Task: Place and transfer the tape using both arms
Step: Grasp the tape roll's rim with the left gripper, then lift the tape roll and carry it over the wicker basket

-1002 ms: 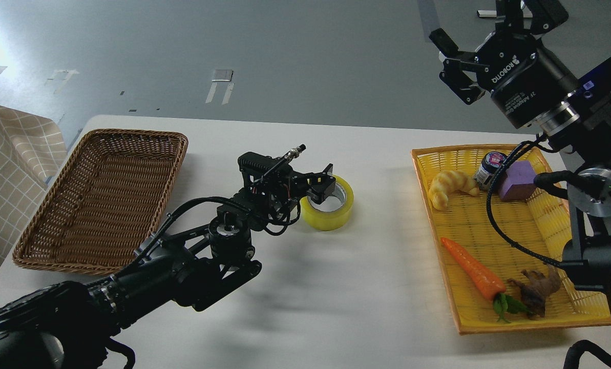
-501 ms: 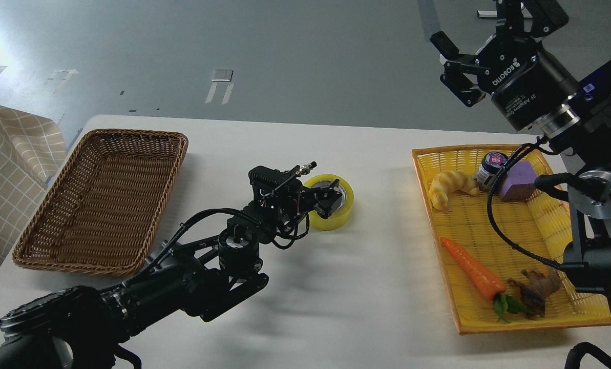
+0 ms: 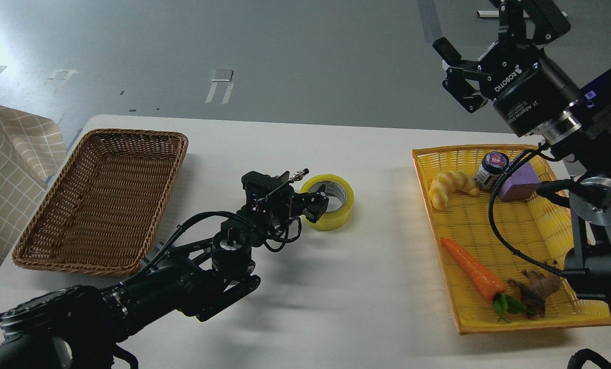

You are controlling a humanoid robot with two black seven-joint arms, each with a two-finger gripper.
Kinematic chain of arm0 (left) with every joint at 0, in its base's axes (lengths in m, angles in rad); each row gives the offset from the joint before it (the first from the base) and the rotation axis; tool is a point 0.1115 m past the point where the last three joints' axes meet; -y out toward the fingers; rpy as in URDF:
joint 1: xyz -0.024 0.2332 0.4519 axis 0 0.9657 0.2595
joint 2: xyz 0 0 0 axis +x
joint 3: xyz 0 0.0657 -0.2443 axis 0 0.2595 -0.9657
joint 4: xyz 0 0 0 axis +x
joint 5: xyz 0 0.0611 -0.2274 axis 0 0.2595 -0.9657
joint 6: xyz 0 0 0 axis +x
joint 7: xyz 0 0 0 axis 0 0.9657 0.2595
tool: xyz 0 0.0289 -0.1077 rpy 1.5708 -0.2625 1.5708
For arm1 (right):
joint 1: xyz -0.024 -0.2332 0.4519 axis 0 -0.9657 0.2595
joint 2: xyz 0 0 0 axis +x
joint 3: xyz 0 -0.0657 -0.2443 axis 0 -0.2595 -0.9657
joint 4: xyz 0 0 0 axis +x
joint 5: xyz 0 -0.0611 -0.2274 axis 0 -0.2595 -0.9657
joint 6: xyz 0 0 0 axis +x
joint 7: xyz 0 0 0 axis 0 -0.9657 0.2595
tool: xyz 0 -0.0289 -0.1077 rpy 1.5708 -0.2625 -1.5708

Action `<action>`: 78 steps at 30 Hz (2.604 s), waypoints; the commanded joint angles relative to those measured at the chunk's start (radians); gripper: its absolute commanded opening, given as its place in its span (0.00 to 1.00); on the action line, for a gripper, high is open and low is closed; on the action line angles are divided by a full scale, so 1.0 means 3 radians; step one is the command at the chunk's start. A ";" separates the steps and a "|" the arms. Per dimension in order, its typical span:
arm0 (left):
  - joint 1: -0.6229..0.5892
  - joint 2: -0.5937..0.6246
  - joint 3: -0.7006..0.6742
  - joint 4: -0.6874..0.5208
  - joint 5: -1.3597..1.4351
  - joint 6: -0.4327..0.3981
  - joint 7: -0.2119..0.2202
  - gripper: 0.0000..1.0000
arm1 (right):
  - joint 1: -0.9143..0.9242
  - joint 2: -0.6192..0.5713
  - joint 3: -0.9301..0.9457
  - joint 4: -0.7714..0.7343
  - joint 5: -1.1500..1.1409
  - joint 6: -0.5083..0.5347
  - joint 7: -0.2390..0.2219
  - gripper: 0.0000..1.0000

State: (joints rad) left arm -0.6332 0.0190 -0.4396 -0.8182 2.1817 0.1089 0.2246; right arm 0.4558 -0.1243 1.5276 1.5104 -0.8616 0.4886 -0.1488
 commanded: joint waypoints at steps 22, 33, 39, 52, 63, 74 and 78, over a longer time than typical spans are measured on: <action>-0.0027 -0.0063 -0.0002 0.0217 0.0000 -0.0128 -0.0089 0.40 | -0.0215 -0.0041 0.0037 0.0038 -0.0007 0.0000 0.0005 0.98; -0.0067 -0.0063 -0.0002 0.0196 -0.0011 -0.0133 -0.0099 0.06 | -0.0236 -0.0087 0.0037 0.0027 -0.0022 0.0000 0.0005 0.98; -0.0154 -0.0063 -0.0002 0.0191 -0.0124 -0.0133 -0.0099 0.05 | -0.0261 -0.0087 0.0031 0.0033 -0.0038 0.0000 0.0010 0.98; -0.0574 0.0105 -0.0002 -0.0049 -0.0344 -0.0301 -0.0094 0.05 | -0.0261 -0.0082 0.0037 0.0033 -0.0038 0.0000 0.0010 0.98; -0.0809 0.1035 -0.0002 -0.0611 -0.0364 -0.0588 -0.0094 0.05 | -0.0261 -0.0077 0.0037 0.0022 -0.0038 0.0000 0.0015 0.98; -0.0881 0.2160 -0.0007 -0.0974 -0.0359 -0.0644 -0.0600 0.05 | -0.0236 -0.0071 0.0031 0.0022 -0.0038 0.0000 0.0010 0.98; -0.0722 0.2661 -0.0012 -0.1108 -0.0359 -0.0614 -0.0743 0.05 | -0.0246 -0.0082 0.0031 0.0017 -0.0038 0.0000 0.0010 0.98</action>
State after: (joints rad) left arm -0.8819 0.7207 -0.4406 -1.1302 2.0742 -0.0822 0.0298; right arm 0.3852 -0.1454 1.5368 1.5170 -0.8728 0.4888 -0.1456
